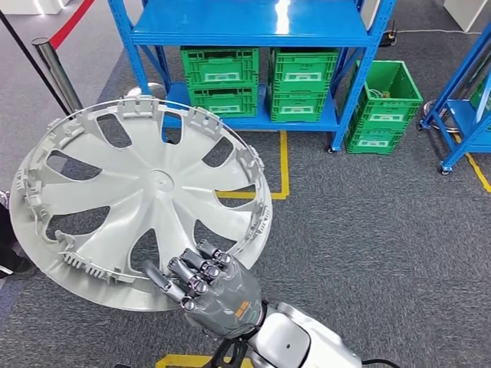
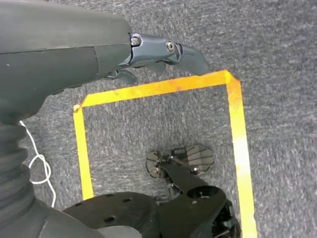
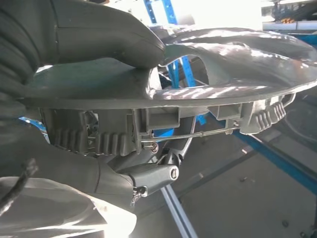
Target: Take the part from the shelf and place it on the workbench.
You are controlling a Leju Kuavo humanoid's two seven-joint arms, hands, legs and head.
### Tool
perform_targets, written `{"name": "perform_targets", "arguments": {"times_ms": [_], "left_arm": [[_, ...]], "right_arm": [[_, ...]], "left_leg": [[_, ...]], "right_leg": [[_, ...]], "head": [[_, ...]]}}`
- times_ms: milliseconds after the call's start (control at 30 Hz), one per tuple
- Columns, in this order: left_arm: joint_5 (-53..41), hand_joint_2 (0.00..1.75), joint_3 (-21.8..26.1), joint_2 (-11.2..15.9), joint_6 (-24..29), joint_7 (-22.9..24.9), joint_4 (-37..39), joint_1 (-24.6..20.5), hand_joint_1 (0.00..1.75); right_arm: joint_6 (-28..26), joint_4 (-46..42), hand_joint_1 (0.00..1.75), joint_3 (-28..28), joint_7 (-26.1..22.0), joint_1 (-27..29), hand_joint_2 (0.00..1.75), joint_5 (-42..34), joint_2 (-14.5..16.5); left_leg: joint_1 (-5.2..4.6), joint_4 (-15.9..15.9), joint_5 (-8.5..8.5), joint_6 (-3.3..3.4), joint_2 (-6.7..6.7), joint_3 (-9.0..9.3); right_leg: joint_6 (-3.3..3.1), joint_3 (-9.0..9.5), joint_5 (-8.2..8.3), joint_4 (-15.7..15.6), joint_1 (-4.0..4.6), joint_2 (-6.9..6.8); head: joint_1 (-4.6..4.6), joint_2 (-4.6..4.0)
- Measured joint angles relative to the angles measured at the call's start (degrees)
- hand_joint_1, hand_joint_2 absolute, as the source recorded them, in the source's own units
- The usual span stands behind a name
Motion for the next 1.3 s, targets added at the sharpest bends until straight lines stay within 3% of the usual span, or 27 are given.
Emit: {"name": "perform_targets", "arguments": {"times_ms": [100,267,500,1133,1300], "left_arm": [[0.10,1.75,0.00,0.19,-0.31,-0.08,-0.20,0.02,0.00],[0.06,1.75,0.02,0.43,-0.55,-0.10,-0.29,0.11,0.00],[-1.67,1.75,-0.13,1.16,0.45,0.18,-0.34,0.18,0.00],[-5.62,1.75,-5.42,2.59,3.74,-1.69,-0.34,-4.63,0.00],[-6.36,1.75,-7.02,2.16,3.93,0.42,-0.34,-5.28,0.00]], "right_arm": [[0.00,-0.08,1.75,-0.24,-0.09,0.34,1.75,0.09,0.00],[0.01,-0.11,1.75,-0.76,-0.13,0.43,1.75,0.10,0.00],[0.01,-0.22,1.75,-1.45,-0.04,0.80,1.75,0.09,-0.09],[0.02,-3.23,1.75,-4.33,0.67,2.61,1.75,0.00,-3.59],[0.01,-5.52,1.75,-8.36,-1.98,5.61,1.75,0.02,-4.67]], "left_leg": [[0.06,0.01,0.53,0.75,-0.01,-0.35],[0.18,-0.53,1.22,-0.21,-0.08,-0.48],[0.28,-0.65,1.51,-0.99,-0.07,-0.78],[0.15,-0.48,1.68,-1.07,-0.11,-1.34],[0.15,-0.45,1.68,-1.06,-0.12,-1.38]], "right_leg": [[-0.24,-0.33,0.37,0.04,0.11,0.04],[-0.69,-0.85,0.62,0.38,0.26,-0.05],[-0.97,-1.23,0.72,0.52,0.36,-0.07],[-0.86,-1.75,1.11,0.52,0.17,-0.08],[-0.86,-1.78,1.11,0.52,0.16,-0.12]], "head": [[-0.03,0.00],[-0.03,0.00],[0.01,0.00],[0.01,0.00],[0.02,0.00]]}}
